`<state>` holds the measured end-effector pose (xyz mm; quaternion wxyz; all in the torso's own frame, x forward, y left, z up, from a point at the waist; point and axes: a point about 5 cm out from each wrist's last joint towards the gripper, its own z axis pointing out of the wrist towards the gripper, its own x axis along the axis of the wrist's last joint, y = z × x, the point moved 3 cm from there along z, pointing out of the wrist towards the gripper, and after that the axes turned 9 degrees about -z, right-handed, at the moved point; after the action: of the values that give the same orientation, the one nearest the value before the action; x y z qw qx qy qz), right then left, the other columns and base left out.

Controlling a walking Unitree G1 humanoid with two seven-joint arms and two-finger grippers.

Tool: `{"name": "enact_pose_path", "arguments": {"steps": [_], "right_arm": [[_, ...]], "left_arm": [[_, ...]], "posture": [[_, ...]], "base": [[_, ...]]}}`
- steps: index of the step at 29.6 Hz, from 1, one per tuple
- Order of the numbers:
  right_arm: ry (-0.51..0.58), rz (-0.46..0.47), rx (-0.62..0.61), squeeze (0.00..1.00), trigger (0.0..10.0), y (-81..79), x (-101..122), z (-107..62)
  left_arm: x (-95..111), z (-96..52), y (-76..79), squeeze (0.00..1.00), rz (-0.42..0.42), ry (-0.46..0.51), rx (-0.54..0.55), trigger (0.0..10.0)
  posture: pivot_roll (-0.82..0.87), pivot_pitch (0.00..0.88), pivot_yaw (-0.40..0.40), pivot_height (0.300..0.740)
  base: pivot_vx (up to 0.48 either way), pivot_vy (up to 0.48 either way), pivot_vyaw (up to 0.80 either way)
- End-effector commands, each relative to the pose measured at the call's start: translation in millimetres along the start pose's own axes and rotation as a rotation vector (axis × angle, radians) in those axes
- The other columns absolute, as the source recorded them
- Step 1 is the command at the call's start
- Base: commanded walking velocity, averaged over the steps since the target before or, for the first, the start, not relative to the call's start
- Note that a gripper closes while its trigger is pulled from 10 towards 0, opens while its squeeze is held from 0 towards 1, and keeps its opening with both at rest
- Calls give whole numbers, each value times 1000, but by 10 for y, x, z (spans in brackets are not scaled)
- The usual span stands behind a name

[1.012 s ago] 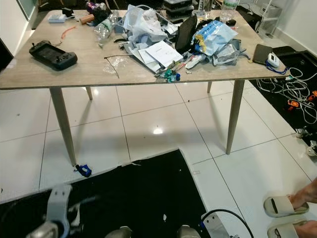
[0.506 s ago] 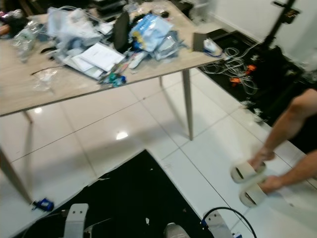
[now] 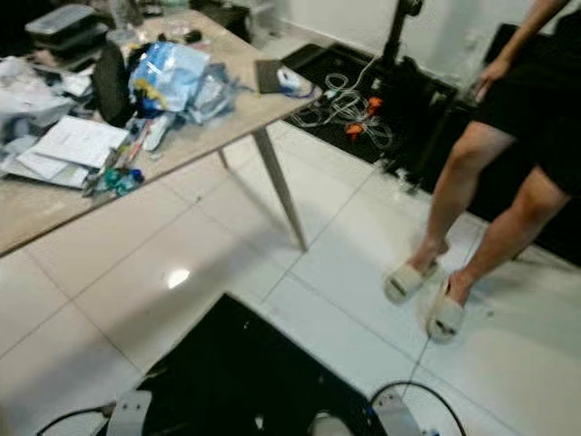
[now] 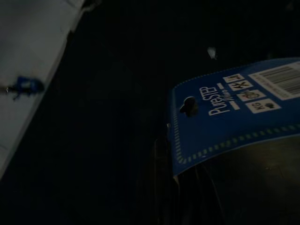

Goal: Picking trash to rubbish bin

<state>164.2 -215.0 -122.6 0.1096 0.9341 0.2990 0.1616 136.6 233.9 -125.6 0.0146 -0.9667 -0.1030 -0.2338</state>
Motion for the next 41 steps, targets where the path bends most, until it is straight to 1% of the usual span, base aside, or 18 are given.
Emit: {"name": "enact_pose_path", "arguments": {"steps": [1,5,9,12,13,14,18,20,21,23,24,28,29,30,31,32,37,41], "right_arm": [[-35,-5,25,0,10000,-136,-124,-2],[-44,18,22,0,10000,-193,-193,-7],[-58,19,26,0,10000,-238,-278,-16],[-93,20,31,0,10000,-314,-443,-37],[-93,20,31,0,10000,-314,-443,-37],[-114,27,31,0,10000,-365,-546,-55],[-144,108,4,0,10000,-445,-768,-103],[-156,140,-4,0,10000,-482,-872,-132],[-169,158,-5,0,10000,-511,-955,-156],[-176,155,-2,0,10000,-531,-997,-169],[-180,143,3,0,10000,-553,-1032,-180],[-186,159,3,0,10000,-584,-1079,-198],[-142,158,-27,0,10000,-319,-864,-123],[-86,157,-67,0,10000,46,-564,-64],[-86,157,-67,0,10000,46,-564,-64],[-75,160,-80,0,10000,160,-489,-58],[-79,154,-78,0,10000,161,-497,-59],[-89,132,-64,0,10000,139,-525,-62]], "left_arm": [[-219,-42,-89,0,-12,-64,29,10000],[-296,-62,-111,0,-6,-84,26,10000],[-288,-65,-129,0,-8,-79,30,10000],[-288,-71,-146,0,-36,-65,29,10000],[-288,-71,-146,0,-36,-65,29,10000],[-346,-86,-158,0,-50,-75,32,10000],[-379,-68,-37,0,-12,-102,-5,10000],[-326,-50,19,0,-8,-86,-27,10000],[-209,-25,51,0,-2,-57,-41,10000],[-91,-4,65,0,10,-29,-45,10000],[61,15,81,0,2,10,-54,10000],[271,37,132,0,1,65,-76,10000],[335,41,144,0,9,81,-80,10000],[414,46,160,0,13,104,-80,10000],[414,46,160,0,13,104,-80,10000],[464,49,172,0,7,122,-73,10000],[433,58,221,0,13,116,-63,10000],[218,60,261,0,-1,64,-33,10000]], "posture": [[-41,111,6,740],[-60,103,9,740],[-60,101,1,740],[-60,79,-5,740],[-60,79,-5,740],[-68,57,3,740],[-77,31,25,740],[-74,28,24,740],[-62,32,20,740],[-55,25,20,740],[-59,22,27,740],[-62,3,30,740],[-59,0,30,740],[-49,0,26,740],[-49,0,26,740],[-40,0,23,740],[-28,0,12,740],[-12,0,-1,740]], "base": [[0,0,-781],[0,0,-781],[0,0,-777],[0,0,-777],[0,0,-781],[0,0,-775],[0,0,-775],[0,0,-775],[0,0,-769],[0,0,-769],[0,0,-769],[0,0,-769],[0,0,-769],[0,0,-769],[0,0,-769],[0,0,-769],[0,0,-769],[0,0,-769]]}}
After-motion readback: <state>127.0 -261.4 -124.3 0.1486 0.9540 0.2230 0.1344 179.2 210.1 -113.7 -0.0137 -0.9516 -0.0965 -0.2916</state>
